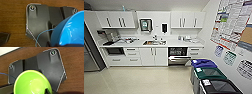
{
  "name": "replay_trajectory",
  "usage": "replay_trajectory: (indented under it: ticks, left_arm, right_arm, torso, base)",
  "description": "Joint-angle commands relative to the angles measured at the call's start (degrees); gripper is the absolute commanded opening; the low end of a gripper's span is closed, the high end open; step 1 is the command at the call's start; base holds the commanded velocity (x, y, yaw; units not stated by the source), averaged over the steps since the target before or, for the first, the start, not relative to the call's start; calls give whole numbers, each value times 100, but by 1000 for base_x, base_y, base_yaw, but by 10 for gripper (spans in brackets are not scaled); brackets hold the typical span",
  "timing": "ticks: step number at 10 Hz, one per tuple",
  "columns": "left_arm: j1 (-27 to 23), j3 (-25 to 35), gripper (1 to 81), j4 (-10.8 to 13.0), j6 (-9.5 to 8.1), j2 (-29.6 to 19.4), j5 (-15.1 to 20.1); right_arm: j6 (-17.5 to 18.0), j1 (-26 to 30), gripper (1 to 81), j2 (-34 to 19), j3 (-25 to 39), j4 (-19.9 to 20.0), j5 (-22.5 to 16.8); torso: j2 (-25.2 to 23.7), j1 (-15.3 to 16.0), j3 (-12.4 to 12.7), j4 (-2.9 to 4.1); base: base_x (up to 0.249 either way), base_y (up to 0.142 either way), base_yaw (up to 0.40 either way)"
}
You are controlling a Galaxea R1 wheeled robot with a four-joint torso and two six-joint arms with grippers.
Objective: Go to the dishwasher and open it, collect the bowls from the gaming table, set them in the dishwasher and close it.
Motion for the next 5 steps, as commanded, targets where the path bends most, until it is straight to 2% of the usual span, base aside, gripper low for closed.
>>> replay_trajectory:
  ticks: [1, 5]
  left_arm:
    - [-148, -8, 10, -25, 31, -77, 235]
    - [-148, -8, 10, -25, -4, -86, 227]
  right_arm:
    - [-35, 234, 10, -29, 8, -44, -359]
    - [-27, 225, 10, -29, 8, -35, -359]
  torso:
    - [0, 0, 0, 0]
    - [0, 0, 0, 0]
  base:
    - [194, 0, 0]
    - [194, 0, 0]
